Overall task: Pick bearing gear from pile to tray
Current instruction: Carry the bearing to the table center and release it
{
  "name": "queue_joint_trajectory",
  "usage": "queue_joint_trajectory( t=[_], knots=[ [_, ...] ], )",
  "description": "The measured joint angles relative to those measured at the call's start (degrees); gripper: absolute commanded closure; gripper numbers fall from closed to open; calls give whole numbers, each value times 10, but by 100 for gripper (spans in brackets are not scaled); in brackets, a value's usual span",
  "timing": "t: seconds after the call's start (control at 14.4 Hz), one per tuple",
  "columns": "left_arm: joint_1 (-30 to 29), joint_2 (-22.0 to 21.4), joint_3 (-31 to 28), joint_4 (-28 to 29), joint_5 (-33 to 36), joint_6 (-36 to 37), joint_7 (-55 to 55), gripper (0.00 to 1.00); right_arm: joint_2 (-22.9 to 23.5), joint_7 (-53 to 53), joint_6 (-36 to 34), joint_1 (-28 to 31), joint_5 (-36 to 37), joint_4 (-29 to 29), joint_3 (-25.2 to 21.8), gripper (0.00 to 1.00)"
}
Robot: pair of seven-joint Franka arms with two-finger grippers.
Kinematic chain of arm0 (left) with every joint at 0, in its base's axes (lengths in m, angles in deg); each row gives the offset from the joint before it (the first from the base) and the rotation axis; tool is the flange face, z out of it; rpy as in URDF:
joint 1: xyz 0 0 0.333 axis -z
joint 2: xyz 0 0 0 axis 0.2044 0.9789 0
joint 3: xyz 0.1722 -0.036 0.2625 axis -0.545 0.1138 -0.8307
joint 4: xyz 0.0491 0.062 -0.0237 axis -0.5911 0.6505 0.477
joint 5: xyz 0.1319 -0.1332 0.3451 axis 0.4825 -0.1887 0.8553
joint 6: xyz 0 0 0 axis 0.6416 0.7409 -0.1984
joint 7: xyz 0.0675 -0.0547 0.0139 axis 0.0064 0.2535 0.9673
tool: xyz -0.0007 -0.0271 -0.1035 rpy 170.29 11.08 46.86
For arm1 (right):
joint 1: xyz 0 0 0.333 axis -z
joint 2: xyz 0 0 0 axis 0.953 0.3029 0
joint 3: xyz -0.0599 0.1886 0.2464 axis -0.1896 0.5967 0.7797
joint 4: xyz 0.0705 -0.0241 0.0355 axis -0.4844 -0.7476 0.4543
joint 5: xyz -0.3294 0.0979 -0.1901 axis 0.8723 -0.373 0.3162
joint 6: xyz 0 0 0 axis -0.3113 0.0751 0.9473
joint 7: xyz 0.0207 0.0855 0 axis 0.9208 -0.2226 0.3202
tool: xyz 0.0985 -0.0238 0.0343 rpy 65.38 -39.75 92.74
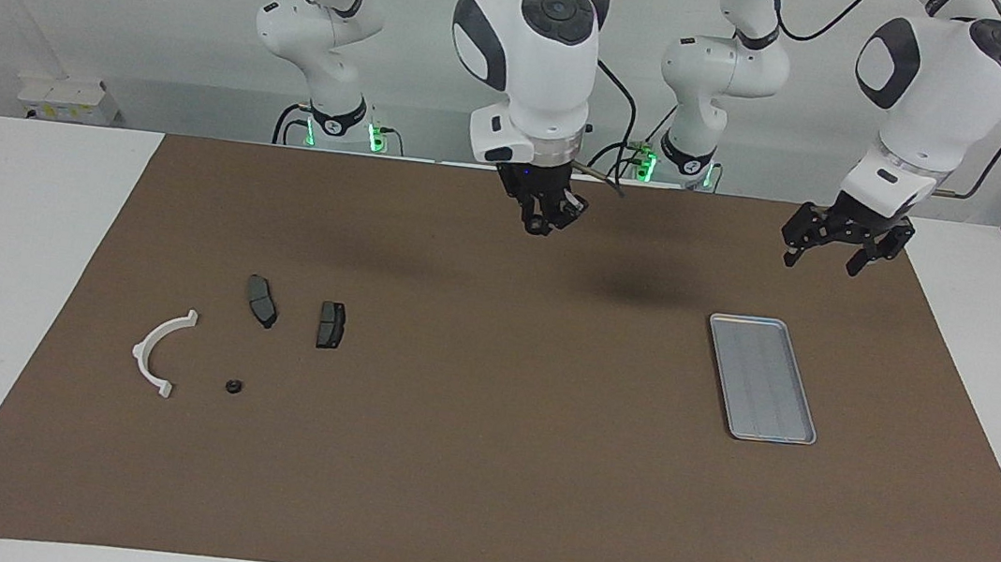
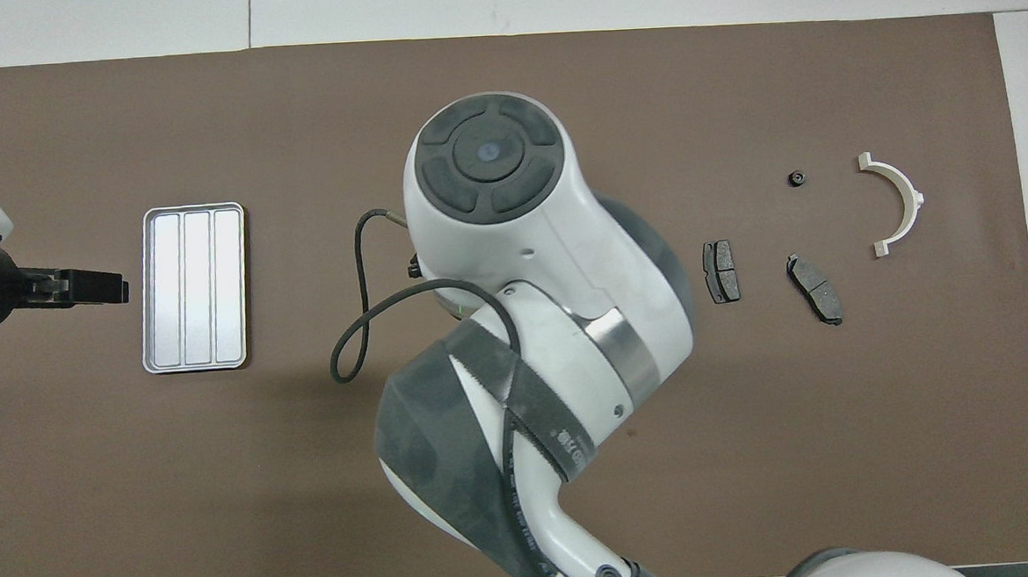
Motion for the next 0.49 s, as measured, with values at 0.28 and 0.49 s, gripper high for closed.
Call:
queue_joint_trajectory(
  t=[0.28,0.49],
  knots=[
    [0,-4,-2,15,0,-12,0,0,20,30,106,-15,1,-79,-1,100],
    [0,-6,-1,30,0,-31,7,0,60,42,157,-28,26,-102,-1,100]
  ],
)
